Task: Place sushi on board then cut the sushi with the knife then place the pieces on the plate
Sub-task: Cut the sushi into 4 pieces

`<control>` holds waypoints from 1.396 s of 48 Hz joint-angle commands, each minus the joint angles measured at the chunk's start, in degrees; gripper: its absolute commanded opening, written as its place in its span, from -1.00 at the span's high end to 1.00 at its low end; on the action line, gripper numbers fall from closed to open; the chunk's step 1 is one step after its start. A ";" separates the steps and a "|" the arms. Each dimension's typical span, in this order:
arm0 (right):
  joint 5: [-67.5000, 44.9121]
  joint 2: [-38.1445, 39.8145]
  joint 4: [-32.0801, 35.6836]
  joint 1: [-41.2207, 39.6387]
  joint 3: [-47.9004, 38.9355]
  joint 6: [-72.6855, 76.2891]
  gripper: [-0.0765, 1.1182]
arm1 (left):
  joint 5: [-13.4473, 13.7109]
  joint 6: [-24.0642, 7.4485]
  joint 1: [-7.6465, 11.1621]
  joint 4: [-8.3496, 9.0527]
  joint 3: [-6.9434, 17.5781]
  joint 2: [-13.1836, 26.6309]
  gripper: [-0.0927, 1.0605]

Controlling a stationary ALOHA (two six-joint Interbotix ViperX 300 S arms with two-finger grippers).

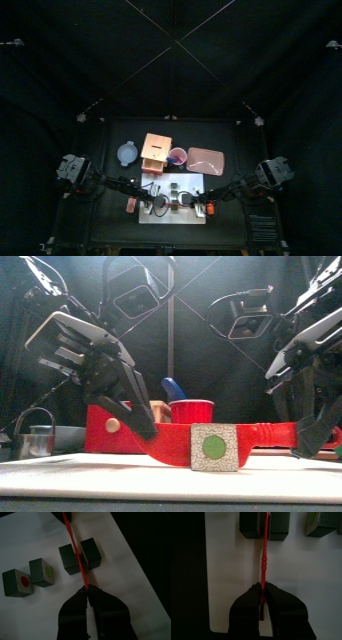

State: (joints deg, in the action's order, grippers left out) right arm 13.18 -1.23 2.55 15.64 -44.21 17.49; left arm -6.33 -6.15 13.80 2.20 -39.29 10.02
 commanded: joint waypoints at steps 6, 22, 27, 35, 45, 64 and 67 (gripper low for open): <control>0.18 1.49 2.64 -1.93 1.23 -0.18 0.11 | -0.09 -0.35 -1.41 0.53 0.88 -1.23 0.18; 0.97 2.81 3.52 -2.11 1.67 -0.18 0.11 | -0.18 -0.44 -2.29 1.67 1.05 -2.29 0.18; 1.67 3.87 3.60 -2.02 2.29 -0.18 0.11 | -0.44 -0.44 -2.29 2.11 1.23 -3.96 0.18; 2.55 7.82 3.87 -1.67 3.78 -0.44 0.11 | -0.09 -0.44 -2.29 3.78 1.05 -7.38 0.18; 5.36 14.24 4.83 -1.67 3.96 -0.09 0.11 | -1.14 -0.44 -3.16 7.47 1.05 -12.66 0.18; 8.35 19.78 -2.20 -2.02 3.25 0.00 0.11 | -18.81 -0.26 -6.68 9.23 -1.93 -13.54 -0.22; 8.44 19.78 -2.20 -2.02 2.99 0.00 0.11 | -20.74 -0.35 -6.77 9.05 -2.64 -13.89 -0.35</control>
State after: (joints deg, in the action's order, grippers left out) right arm 22.06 17.05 0.70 13.80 -42.45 17.67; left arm -23.82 -6.42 7.73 11.43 -41.92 -2.81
